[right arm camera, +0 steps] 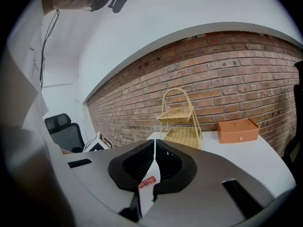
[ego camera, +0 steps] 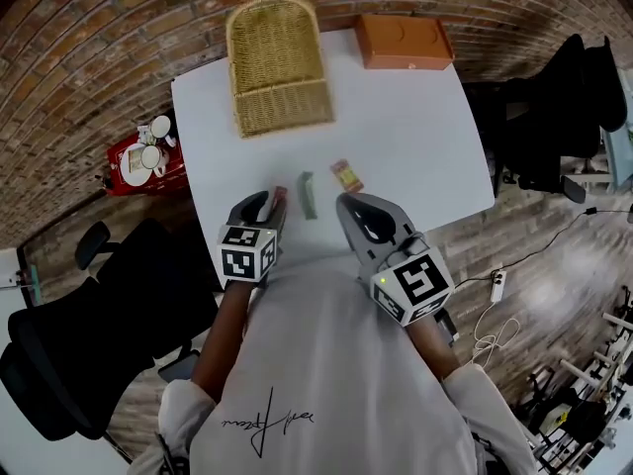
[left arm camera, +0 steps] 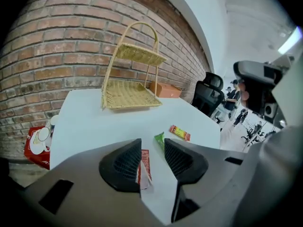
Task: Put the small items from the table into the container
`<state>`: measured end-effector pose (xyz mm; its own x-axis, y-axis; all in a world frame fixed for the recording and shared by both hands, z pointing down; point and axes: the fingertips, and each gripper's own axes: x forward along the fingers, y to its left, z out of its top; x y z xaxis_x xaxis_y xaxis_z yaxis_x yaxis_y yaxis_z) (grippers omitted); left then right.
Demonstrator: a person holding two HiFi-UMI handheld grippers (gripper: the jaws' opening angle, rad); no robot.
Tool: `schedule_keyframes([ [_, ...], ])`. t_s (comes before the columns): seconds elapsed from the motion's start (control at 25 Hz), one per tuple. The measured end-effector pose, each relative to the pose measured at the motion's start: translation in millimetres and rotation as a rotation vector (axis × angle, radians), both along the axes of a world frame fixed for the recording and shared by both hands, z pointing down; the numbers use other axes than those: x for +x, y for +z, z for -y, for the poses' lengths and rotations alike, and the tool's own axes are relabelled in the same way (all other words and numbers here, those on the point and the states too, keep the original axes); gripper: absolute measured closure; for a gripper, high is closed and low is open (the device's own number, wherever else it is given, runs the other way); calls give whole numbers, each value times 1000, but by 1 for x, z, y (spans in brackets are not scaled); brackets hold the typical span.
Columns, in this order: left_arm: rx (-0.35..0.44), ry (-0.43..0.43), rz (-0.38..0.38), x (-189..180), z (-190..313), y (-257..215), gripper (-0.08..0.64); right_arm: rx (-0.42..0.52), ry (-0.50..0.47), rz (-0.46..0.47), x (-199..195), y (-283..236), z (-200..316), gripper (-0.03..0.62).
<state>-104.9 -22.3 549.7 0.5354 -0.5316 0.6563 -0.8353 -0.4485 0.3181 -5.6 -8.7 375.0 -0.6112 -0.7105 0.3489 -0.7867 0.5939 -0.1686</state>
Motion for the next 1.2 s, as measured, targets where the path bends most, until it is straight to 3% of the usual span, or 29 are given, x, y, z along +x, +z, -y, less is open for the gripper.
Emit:
schedule_keyframes([
  [0.32, -83, 29, 84, 10, -2, 39, 400, -62, 39, -7, 25, 14, 9, 569],
  [0.92, -195, 16, 194, 3, -7, 73, 399, -95, 29, 15, 23, 23, 13, 569],
  [1.2, -171, 52, 261, 2, -8, 76, 429, -93, 34, 15, 22, 22, 12, 569],
])
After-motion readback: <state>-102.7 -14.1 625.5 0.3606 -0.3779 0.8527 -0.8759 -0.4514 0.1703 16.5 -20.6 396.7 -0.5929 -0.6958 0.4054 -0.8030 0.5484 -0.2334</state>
